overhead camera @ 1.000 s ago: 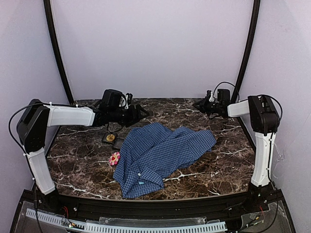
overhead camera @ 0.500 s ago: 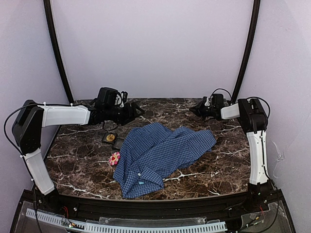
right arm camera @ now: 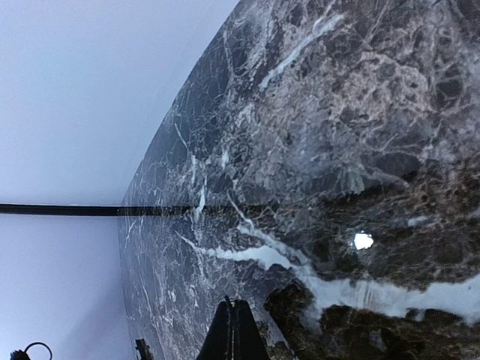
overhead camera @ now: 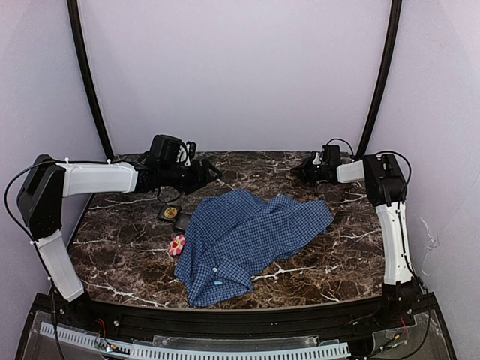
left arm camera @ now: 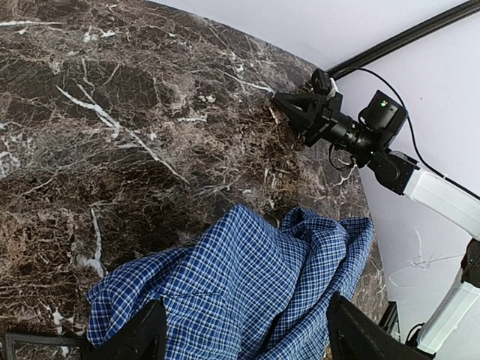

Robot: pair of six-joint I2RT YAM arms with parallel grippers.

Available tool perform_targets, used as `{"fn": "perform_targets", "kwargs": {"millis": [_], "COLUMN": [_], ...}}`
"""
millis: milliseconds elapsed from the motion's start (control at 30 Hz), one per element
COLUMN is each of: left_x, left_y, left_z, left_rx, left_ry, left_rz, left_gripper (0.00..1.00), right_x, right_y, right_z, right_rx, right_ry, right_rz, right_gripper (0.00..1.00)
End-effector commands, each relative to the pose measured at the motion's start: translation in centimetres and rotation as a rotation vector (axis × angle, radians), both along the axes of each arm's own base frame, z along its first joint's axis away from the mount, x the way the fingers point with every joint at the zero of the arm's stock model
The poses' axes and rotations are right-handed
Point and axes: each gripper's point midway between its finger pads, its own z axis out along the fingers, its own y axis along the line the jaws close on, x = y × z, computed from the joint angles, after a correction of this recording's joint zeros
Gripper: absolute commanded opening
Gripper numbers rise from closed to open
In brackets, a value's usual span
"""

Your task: Remove the brooch from the garment

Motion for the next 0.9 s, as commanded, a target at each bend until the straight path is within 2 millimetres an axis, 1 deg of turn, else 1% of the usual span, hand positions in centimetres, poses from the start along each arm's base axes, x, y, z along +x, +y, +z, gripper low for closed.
{"fn": "perform_targets", "kwargs": {"millis": [0, 267, 367, 500, 667, 767, 867], "left_x": [-0.4, -0.4, -0.4, -0.4, -0.6, -0.7, -0.9], "left_y": [1.0, 1.3, 1.5, 1.5, 1.6, 1.7, 1.9], "left_z": [1.1, 0.9, 0.9, 0.8, 0.9, 1.1, 1.1], "left_rx": [0.019, 0.036, 0.037, 0.034, 0.034, 0.036, 0.044], "left_ry": [-0.015, -0.009, -0.009, -0.006, -0.005, -0.008, -0.006], "left_rz": [0.007, 0.006, 0.005, 0.002, -0.005, -0.011, -0.015], "left_gripper": [0.74, 0.74, 0.74, 0.74, 0.74, 0.74, 0.74], "right_x": [-0.4, -2.4, -3.4, -4.6, -5.3, -5.5, -5.3], "right_y": [0.7, 0.9, 1.5, 2.0, 1.9, 2.2, 2.5], "right_z": [-2.1, -2.4, -2.7, -3.0, -3.7, -3.3, -2.3], "right_rx": [-0.028, -0.003, -0.001, -0.021, -0.063, -0.078, -0.079], "right_ry": [0.053, 0.078, 0.097, 0.128, 0.168, 0.157, 0.157], "right_rz": [0.002, 0.014, 0.032, 0.042, 0.038, 0.048, 0.054], "right_gripper": [0.00, 0.00, 0.00, 0.00, 0.00, 0.00, 0.00]}}
